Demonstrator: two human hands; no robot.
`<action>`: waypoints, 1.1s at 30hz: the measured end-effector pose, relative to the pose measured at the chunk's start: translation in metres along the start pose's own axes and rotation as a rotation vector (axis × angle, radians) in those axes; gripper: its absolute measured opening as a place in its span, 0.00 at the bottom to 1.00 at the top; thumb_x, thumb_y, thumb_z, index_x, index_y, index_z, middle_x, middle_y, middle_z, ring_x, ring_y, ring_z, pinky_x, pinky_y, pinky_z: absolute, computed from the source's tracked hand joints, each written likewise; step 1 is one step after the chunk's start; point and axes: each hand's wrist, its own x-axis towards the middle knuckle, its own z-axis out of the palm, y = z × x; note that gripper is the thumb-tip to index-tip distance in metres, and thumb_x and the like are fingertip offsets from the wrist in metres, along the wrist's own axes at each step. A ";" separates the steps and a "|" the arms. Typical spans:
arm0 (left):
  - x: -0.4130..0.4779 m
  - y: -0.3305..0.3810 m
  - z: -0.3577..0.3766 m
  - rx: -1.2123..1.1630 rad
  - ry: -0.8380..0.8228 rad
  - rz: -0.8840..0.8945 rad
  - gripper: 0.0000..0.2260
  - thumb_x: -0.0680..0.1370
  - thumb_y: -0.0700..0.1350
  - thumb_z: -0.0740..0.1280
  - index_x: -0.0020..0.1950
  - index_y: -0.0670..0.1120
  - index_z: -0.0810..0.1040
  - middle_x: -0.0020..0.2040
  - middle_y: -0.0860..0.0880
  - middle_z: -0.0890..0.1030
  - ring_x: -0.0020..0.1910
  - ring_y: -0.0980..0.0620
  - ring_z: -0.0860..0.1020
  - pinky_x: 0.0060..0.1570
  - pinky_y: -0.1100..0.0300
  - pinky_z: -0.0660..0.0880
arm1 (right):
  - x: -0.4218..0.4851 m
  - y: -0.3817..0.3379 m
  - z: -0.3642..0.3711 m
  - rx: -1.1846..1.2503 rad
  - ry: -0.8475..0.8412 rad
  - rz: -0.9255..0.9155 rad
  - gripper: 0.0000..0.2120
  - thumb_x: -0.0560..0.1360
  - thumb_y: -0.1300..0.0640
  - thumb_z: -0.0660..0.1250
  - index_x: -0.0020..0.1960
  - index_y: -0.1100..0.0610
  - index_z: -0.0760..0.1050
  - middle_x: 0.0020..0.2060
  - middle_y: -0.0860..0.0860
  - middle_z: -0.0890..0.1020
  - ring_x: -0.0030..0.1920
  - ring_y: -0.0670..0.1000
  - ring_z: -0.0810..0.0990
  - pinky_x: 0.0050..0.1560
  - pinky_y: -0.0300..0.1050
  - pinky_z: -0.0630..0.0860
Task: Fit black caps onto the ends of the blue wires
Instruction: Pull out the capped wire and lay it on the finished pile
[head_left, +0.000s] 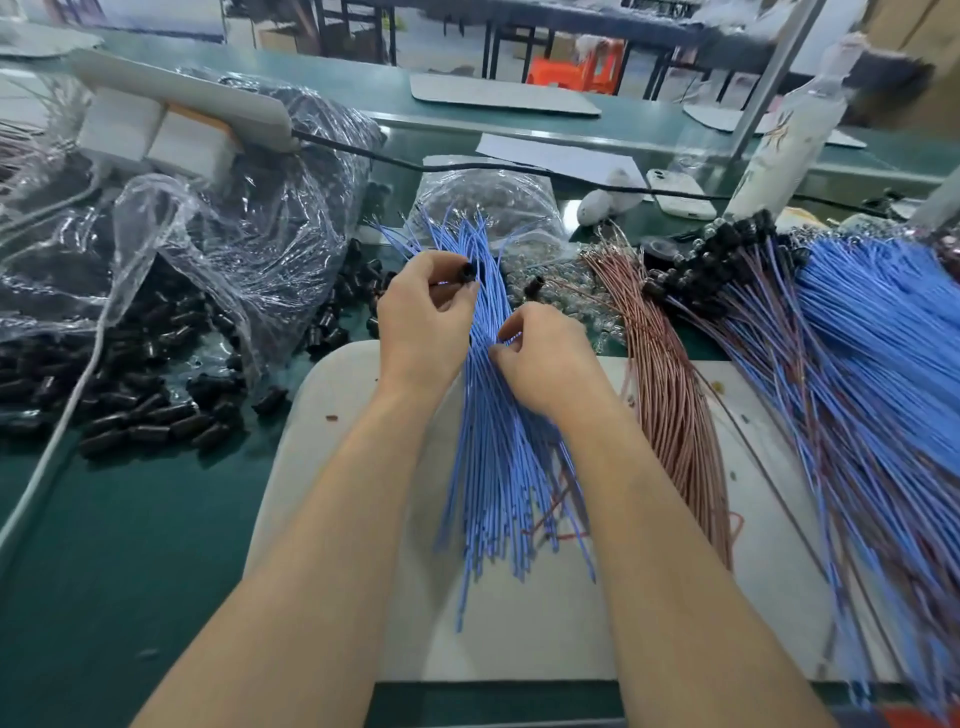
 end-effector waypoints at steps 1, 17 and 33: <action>-0.001 0.000 0.000 0.003 -0.003 0.015 0.07 0.76 0.35 0.67 0.53 0.41 0.78 0.44 0.52 0.80 0.41 0.63 0.77 0.46 0.73 0.73 | 0.000 0.000 -0.001 0.013 0.011 0.005 0.08 0.78 0.55 0.64 0.55 0.57 0.74 0.52 0.56 0.80 0.54 0.57 0.77 0.49 0.43 0.69; -0.005 0.004 0.003 -0.024 -0.046 0.017 0.07 0.77 0.34 0.64 0.51 0.44 0.76 0.45 0.53 0.79 0.44 0.58 0.78 0.46 0.74 0.72 | -0.012 0.013 -0.055 1.620 0.310 -0.209 0.06 0.80 0.64 0.59 0.45 0.57 0.70 0.37 0.54 0.83 0.33 0.48 0.82 0.36 0.38 0.78; -0.009 0.002 0.006 0.190 -0.177 0.109 0.06 0.77 0.37 0.66 0.52 0.45 0.79 0.46 0.51 0.81 0.46 0.58 0.77 0.47 0.72 0.70 | -0.004 0.008 -0.036 1.166 0.601 -0.170 0.05 0.81 0.63 0.57 0.47 0.58 0.68 0.36 0.52 0.82 0.32 0.47 0.82 0.38 0.41 0.78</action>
